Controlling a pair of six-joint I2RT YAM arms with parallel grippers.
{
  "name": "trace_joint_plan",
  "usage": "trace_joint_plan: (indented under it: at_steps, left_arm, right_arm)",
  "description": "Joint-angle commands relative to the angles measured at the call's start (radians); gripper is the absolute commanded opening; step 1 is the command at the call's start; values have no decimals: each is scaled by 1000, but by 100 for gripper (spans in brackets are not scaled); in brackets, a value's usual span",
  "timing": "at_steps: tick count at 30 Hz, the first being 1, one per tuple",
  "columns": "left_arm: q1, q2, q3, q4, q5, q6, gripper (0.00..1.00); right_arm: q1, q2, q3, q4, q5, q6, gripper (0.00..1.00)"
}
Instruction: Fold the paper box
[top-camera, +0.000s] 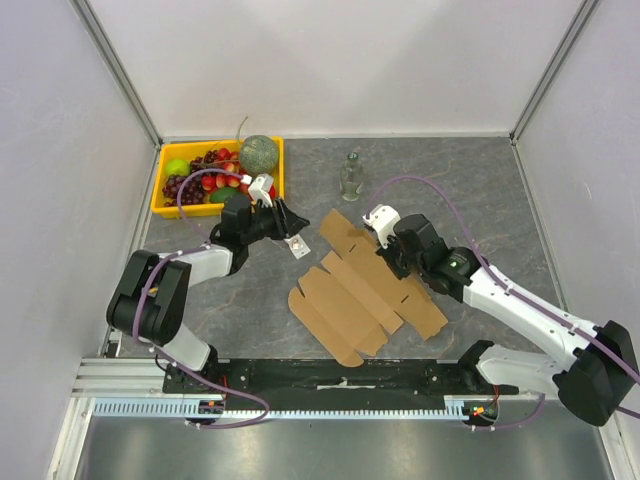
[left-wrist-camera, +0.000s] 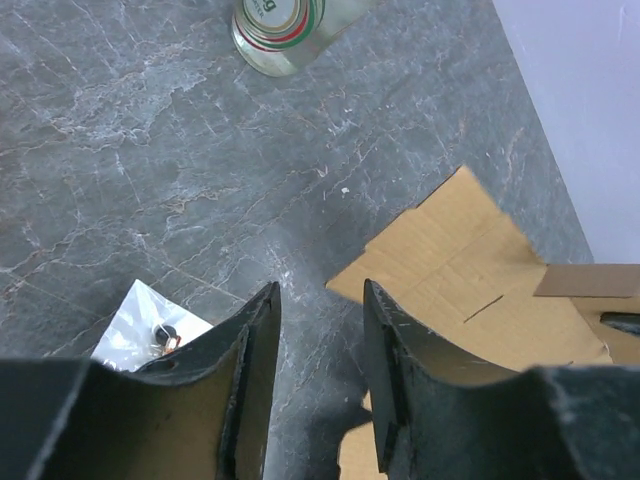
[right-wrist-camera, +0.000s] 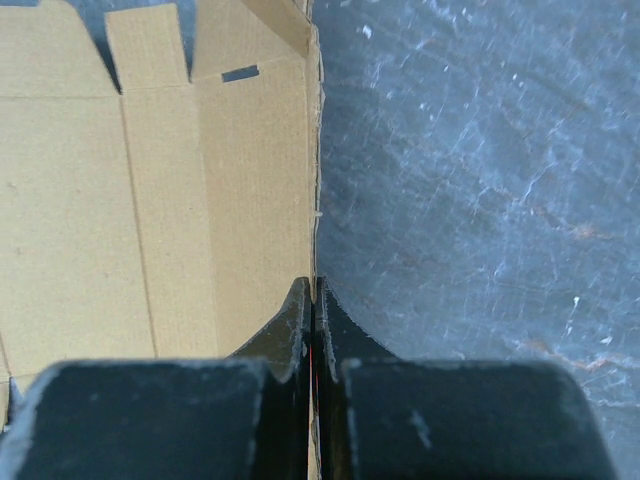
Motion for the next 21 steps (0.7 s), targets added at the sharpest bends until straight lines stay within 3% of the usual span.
trace_joint_plan:
  at_steps: [1,9,15,21]
  left_arm:
    - [5,47,35,90,109,-4,43]
    - [-15,-42,-80,311,212,-47,33]
    - [-85,-99,-66,317,183,-44,20]
    - [-142,-2,26,303,184,-67,7]
  right_arm:
    - [0,-37,-10,115,-3,-44,0]
    - [-1,-7,-11,118,-10,-22,0]
    - [2,20,-5,115,-33,-7,0]
    - [2,27,-2,112,-51,-1,0]
